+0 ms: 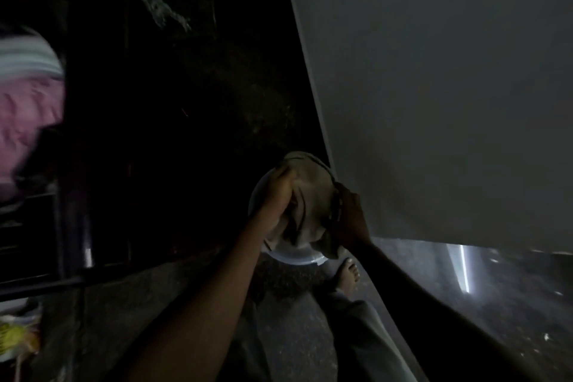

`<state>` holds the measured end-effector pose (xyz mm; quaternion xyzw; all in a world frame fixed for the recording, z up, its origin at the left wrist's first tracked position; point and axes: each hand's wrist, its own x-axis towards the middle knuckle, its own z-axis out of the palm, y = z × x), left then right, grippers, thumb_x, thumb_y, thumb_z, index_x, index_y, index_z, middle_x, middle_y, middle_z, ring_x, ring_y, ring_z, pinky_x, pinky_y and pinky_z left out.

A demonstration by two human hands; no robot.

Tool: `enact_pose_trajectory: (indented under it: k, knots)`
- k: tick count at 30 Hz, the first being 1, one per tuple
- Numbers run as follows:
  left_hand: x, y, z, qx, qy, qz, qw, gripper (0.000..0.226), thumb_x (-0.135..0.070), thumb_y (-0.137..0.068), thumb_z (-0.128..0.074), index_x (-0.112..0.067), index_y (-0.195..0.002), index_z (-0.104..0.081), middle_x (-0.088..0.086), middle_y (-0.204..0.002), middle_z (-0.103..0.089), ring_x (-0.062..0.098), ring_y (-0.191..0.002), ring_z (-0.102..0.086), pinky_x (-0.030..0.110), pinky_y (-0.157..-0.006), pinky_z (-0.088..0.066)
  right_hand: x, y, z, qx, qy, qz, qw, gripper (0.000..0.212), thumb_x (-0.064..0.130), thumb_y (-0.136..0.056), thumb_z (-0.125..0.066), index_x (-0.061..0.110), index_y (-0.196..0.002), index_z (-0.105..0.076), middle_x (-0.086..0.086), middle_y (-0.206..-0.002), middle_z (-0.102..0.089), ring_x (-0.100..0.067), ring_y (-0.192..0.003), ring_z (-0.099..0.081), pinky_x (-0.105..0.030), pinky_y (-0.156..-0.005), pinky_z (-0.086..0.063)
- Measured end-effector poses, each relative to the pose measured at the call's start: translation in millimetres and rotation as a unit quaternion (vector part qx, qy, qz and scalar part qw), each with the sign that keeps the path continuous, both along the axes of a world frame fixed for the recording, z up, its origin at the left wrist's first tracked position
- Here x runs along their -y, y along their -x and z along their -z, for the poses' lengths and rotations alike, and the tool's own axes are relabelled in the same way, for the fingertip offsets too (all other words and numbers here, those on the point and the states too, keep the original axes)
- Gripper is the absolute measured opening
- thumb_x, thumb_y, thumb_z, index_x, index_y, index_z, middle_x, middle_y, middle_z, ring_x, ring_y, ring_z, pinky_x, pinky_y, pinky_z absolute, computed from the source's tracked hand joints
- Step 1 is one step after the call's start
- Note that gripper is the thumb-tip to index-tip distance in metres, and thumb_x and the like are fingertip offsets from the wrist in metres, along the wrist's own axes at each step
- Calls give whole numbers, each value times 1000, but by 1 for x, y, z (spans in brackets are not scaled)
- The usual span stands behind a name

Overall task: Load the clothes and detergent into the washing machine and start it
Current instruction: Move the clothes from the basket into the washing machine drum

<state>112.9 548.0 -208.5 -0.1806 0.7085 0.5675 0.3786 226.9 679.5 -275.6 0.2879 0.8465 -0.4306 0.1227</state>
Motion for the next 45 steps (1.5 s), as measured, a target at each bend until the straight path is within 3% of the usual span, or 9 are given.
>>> enact_pose_trajectory:
  k: [11, 17, 23, 28, 32, 36, 39, 42, 45]
  knots:
    - [12, 15, -139, -51, -108, 11, 993, 33, -20, -95, -40, -20, -63, -44, -2, -64, -47, 12, -56, -46, 18, -47, -41, -4, 9, -97, -131, 108, 101, 980, 124, 55, -47, -89, 28, -144, -17, 2, -145, -31, -11, -129, -38, -35, -102, -40]
    - [16, 23, -168, -101, -111, 28, 988, 34, -23, -96, -40, -19, -63, -43, -2, -64, -48, 16, -64, -47, 27, -60, -39, -21, -7, -108, -124, 178, 95, 972, 34, 25, -81, -77, 19, -112, -64, -2, -109, -69, -27, -105, -65, -41, -82, -55]
    - [41, 44, -159, -100, 63, 158, 980, 21, -24, -99, -40, -14, -92, -57, 8, -91, -54, 20, -80, -51, 30, -66, -40, -19, 12, -152, -161, 209, 144, 954, 18, 33, -88, -68, 21, -100, -69, -1, -99, -73, -15, -93, -68, -33, -79, -55]
    - [62, 45, -132, -193, 191, 347, 898, 18, -25, -89, -63, -15, -103, -67, 10, -105, -63, 31, -109, -61, 32, -77, -48, -10, 44, -191, -196, 176, 39, 964, 17, 20, -94, -61, 6, -89, -70, -7, -86, -68, -5, -75, -62, -19, -68, -49]
    - [50, 36, -134, -339, 127, 410, 837, 80, -38, -81, -75, -30, -150, -36, 1, -153, -37, 23, -139, -36, 44, -114, -32, 3, 65, -218, -182, 126, -111, 969, 17, 21, -91, -65, 12, -77, -67, 2, -71, -61, -5, -66, -56, -21, -63, -42]
    - [39, 30, -148, -333, -13, 302, 893, 39, -34, -76, -71, -26, -114, -68, 6, -117, -69, 20, -111, -63, 48, -98, -49, 7, 77, -255, -217, 91, -180, 955, 18, 21, -85, -72, 5, -94, -69, -14, -90, -69, -24, -82, -65, -35, -72, -50]
    - [38, 36, -161, -355, -80, 212, 907, 10, -27, -73, -65, -27, -83, -67, 8, -90, -70, 16, -88, -65, 40, -82, -52, 4, 76, -267, -267, 100, -159, 945, 42, 11, -73, -82, 5, -110, -63, -3, -102, -66, -2, -91, -61, -18, -77, -47]
    - [39, 47, -174, -379, -105, 148, 907, 30, 8, -84, -58, -22, -84, -61, 0, -84, -65, 2, -78, -60, 29, -76, -46, -12, 65, -245, -263, 34, -149, 953, 72, 10, -67, -86, 9, -129, -51, 13, -111, -55, 13, -92, -51, -2, -75, -38]
    - [43, 54, -182, -393, -116, 110, 906, 31, 16, -88, -53, -14, -90, -60, -1, -86, -63, -6, -75, -59, 16, -72, -46, -22, 46, -210, -130, -32, -178, 975, 38, 27, -84, -73, 9, -117, -64, 0, -107, -65, -13, -97, -61, -15, -70, -41]
